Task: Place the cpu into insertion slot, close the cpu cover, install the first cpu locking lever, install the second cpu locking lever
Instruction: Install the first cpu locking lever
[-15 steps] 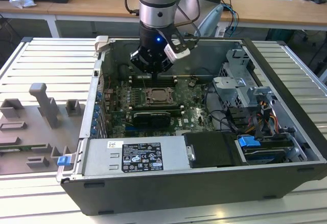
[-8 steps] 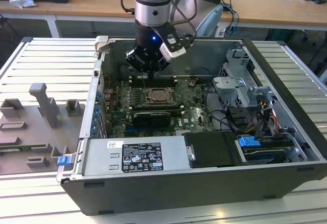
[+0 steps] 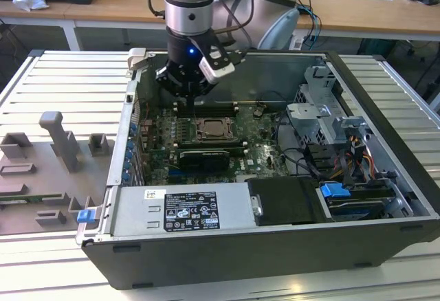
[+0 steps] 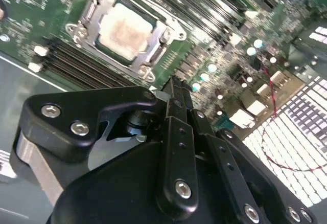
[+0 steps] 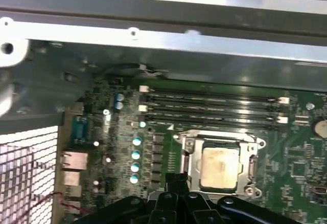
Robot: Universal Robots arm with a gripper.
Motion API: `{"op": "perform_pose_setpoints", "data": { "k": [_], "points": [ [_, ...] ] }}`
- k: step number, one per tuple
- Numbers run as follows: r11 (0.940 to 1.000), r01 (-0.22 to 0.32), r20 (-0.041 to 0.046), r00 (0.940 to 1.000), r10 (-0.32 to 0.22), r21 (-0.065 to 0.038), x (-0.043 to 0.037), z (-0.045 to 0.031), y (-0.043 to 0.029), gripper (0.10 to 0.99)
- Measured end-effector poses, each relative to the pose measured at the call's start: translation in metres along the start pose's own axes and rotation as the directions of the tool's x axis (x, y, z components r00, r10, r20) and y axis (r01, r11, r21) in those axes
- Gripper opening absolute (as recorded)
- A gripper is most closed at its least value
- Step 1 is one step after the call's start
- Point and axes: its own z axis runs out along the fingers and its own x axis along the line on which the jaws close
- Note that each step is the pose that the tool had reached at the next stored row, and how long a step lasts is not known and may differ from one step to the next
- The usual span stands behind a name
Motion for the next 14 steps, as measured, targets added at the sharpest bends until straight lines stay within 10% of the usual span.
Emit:
{"op": "perform_pose_setpoints", "data": {
  "k": [14],
  "points": [
    [1.0000,-0.009,0.0017,1.0000,0.009,0.000,0.0069,0.0043,0.0223,0.106]
  ]
}}
